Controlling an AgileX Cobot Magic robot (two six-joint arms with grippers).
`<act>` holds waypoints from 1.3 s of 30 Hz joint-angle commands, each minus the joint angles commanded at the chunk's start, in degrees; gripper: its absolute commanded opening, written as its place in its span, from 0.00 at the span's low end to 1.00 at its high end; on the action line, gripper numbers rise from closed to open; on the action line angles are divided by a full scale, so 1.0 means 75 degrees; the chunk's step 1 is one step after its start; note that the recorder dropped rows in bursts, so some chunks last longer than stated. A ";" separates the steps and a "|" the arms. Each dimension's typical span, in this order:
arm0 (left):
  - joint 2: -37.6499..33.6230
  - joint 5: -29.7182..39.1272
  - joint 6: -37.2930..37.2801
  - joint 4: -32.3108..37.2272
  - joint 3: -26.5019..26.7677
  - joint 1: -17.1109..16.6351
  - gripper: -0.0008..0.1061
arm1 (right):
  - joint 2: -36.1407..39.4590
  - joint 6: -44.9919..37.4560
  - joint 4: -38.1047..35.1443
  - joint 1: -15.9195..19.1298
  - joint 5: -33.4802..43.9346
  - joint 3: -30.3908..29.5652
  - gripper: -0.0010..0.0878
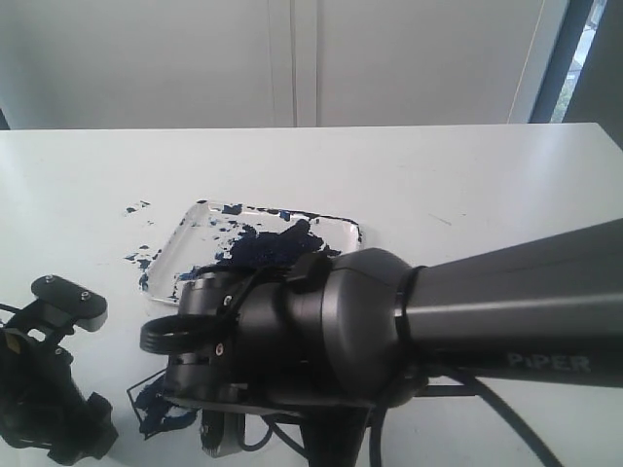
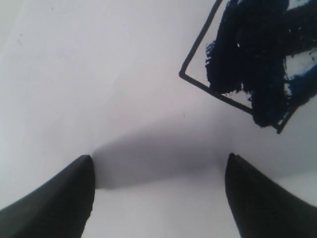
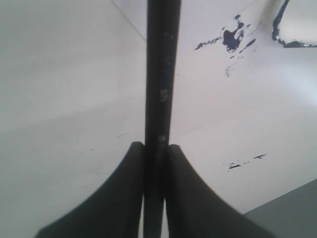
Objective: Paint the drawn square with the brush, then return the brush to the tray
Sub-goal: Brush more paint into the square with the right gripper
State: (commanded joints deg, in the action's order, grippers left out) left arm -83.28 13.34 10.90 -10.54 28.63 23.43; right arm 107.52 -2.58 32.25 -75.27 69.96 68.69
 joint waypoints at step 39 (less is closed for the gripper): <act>0.0000 0.0049 0.0000 0.0028 0.0000 0.0000 0.71 | -0.0129 -0.0331 -0.0150 0.0427 0.0000 -0.0030 0.01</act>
State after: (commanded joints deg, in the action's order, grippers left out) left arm -83.28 13.70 10.90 -10.33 28.63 23.43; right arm 106.55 -5.06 31.12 -72.07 69.96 68.47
